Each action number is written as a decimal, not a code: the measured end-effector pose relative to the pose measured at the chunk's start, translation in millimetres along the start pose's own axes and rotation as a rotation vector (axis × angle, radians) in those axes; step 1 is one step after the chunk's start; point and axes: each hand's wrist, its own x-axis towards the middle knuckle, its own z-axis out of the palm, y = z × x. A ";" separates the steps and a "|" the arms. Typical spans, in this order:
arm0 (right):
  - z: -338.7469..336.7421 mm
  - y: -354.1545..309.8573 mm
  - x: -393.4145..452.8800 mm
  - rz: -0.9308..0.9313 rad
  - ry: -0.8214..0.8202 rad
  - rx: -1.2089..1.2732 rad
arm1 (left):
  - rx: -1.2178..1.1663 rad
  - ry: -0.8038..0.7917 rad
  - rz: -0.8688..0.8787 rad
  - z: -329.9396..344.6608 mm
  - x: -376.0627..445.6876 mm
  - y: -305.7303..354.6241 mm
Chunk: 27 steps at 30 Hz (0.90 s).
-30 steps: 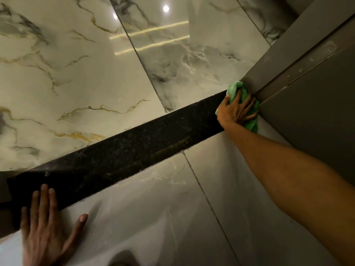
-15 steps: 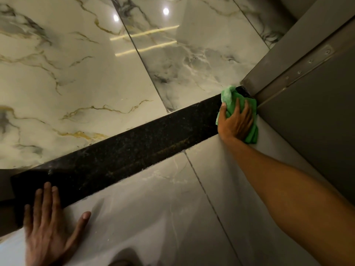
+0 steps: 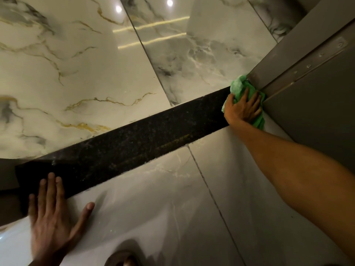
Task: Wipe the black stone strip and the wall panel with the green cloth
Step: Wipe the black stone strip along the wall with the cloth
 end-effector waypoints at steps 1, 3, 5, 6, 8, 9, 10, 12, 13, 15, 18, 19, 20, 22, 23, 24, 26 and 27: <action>-1.9 2.6 -0.4 -0.023 -0.004 0.003 | 0.005 0.001 0.005 0.1 -0.4 -0.6; -5.4 9.2 -0.3 -0.069 -0.015 0.000 | 0.014 -0.001 0.022 0.0 -0.9 -1.2; -7.7 15.5 -2.3 -0.129 -0.047 -0.006 | 0.021 -0.003 0.034 -0.2 -1.4 -2.7; -8.6 17.4 -4.7 -0.169 -0.072 -0.006 | 0.019 -0.003 0.036 -0.5 -1.6 -3.1; -9.1 17.2 -12.8 -0.276 -0.114 -0.006 | 0.010 -0.003 0.040 -1.4 -2.2 -2.5; -8.1 14.5 -19.2 -0.337 -0.123 -0.010 | 0.005 -0.007 0.039 -2.1 -2.6 -1.8; -6.5 10.3 -27.2 -0.397 -0.126 -0.017 | 0.001 -0.010 0.038 -3.0 -3.0 -0.9; -2.5 -3.7 -46.3 -0.487 -0.122 -0.027 | -0.005 -0.015 0.039 -5.2 -3.3 1.0; -0.9 -12.2 -55.9 -0.514 -0.122 -0.022 | -0.007 -0.019 0.042 -6.3 -3.3 2.1; 2.5 -30.5 -77.1 -0.583 -0.145 -0.010 | -0.010 -0.027 0.048 -8.4 -3.5 3.1; 8.8 -56.6 -116.8 -0.744 -0.189 -0.008 | -0.018 -0.029 0.046 -9.4 -3.7 4.1; 11.4 -65.1 -133.2 -0.785 -0.202 0.001 | -0.015 -0.025 0.047 -9.2 -4.0 4.1; 14.1 -73.2 -150.3 -0.821 -0.217 0.011 | -0.010 -0.021 0.049 -8.8 -3.9 3.9; 19.4 -88.6 -185.4 -0.898 -0.254 0.027 | -0.006 -0.018 0.055 -7.7 -4.4 2.6; 21.8 -95.3 -202.0 -0.937 -0.270 0.034 | -0.004 -0.016 0.057 -6.9 -4.4 2.2; 23.9 -101.9 -218.5 -0.971 -0.286 0.045 | 0.001 -0.014 0.058 -6.4 -4.7 1.5; 27.0 -113.7 -246.6 -1.017 -0.317 0.072 | 0.012 -0.006 0.058 -5.5 -4.6 1.4; 28.1 -119.3 -258.9 -1.031 -0.331 0.086 | 0.015 -0.003 0.059 -5.5 -4.7 1.1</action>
